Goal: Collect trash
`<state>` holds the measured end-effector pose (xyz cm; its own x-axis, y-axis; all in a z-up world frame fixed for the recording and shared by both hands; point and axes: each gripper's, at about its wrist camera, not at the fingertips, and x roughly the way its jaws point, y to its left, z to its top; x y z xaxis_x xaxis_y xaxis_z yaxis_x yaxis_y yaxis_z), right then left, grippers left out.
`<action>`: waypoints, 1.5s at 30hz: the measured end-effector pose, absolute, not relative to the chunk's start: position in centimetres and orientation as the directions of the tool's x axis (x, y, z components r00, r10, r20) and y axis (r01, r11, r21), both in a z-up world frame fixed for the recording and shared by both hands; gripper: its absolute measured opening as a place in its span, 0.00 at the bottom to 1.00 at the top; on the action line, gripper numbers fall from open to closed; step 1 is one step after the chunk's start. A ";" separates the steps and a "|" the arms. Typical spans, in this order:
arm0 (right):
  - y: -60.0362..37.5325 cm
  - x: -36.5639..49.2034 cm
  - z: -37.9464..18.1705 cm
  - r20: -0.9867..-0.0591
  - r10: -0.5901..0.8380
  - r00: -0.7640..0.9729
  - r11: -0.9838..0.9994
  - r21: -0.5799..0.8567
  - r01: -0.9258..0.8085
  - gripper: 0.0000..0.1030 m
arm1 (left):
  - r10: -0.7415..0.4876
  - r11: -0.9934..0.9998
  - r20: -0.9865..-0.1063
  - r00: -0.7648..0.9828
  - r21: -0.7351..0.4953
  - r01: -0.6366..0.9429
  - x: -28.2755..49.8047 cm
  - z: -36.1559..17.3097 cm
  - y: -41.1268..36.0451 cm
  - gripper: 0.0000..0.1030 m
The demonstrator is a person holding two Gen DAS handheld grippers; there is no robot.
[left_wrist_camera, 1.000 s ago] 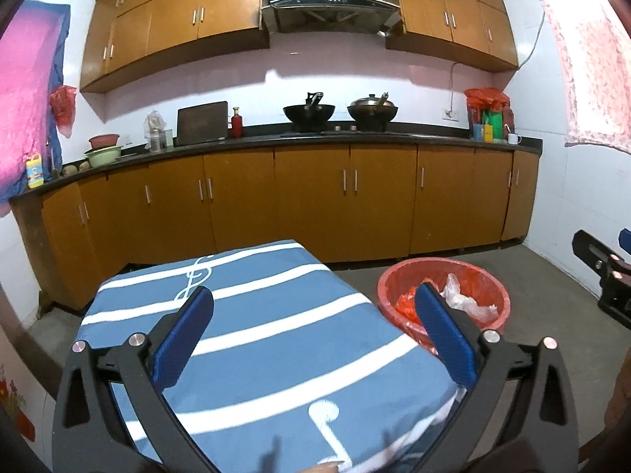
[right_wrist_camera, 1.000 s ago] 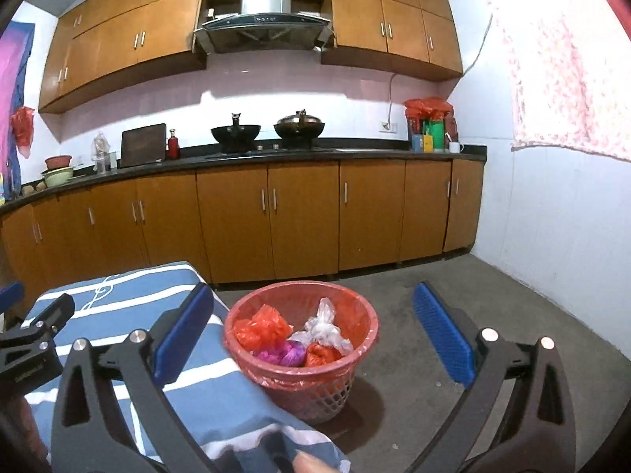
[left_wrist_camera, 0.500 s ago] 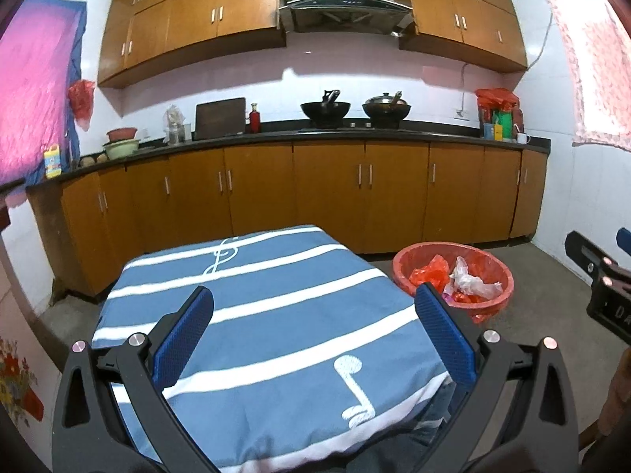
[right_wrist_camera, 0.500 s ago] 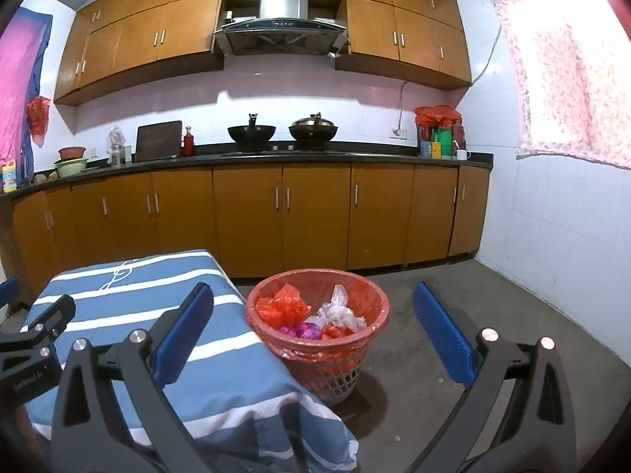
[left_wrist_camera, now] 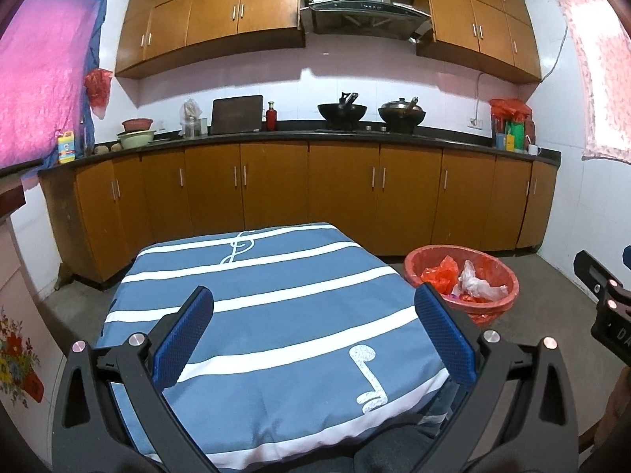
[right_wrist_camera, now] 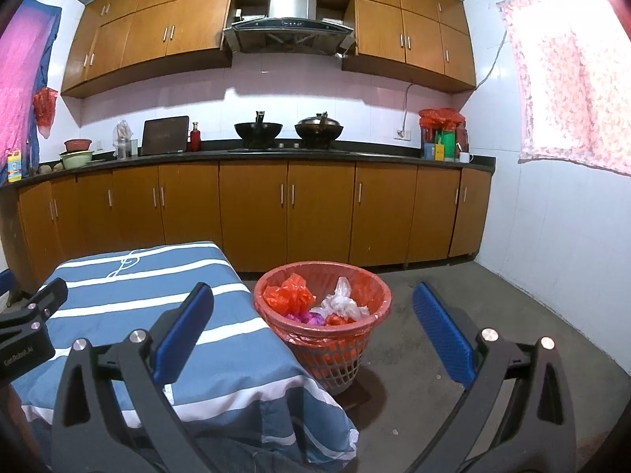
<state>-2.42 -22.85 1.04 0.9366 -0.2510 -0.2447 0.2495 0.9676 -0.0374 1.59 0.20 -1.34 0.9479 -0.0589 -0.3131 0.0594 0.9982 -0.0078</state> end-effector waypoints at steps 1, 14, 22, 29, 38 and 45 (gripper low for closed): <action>-22.8 -2.5 1.0 -0.245 -0.250 0.937 0.968 -0.036 0.249 0.96 | -0.060 0.998 -0.312 0.948 -0.008 0.060 1.5 -1.4 0.3 0.98; -23.2 -2.3 0.8 -0.255 -0.250 0.934 0.967 -0.018 0.254 0.96 | -0.061 0.998 -0.320 0.945 -0.007 0.062 1.5 -1.4 0.4 0.98; -23.3 -2.4 0.6 -0.257 -0.253 0.933 0.966 -0.013 0.258 0.96 | -0.061 0.998 -0.321 0.945 -0.005 0.063 1.5 -1.3 0.3 0.98; -23.3 -2.4 0.6 -0.257 -0.253 0.933 0.966 -0.013 0.259 0.96 | -0.063 0.998 -0.317 0.946 -0.008 0.064 1.4 -1.3 0.4 0.98; -23.3 -2.4 0.6 -0.257 -0.252 0.933 0.966 -0.012 0.258 0.96 | -0.065 0.998 -0.317 0.946 -0.010 0.065 1.4 -1.3 0.4 0.98; -23.3 -2.4 0.5 -0.257 -0.253 0.933 0.966 -0.012 0.259 0.96 | -0.064 0.998 -0.317 0.946 -0.010 0.065 1.4 -1.2 0.5 0.98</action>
<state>-2.42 -23.33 0.55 0.9328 -0.2529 -0.2569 0.2585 0.9659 -0.0123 1.43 0.46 -1.19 0.9463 -0.0644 -0.3168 0.0647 0.9979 -0.0096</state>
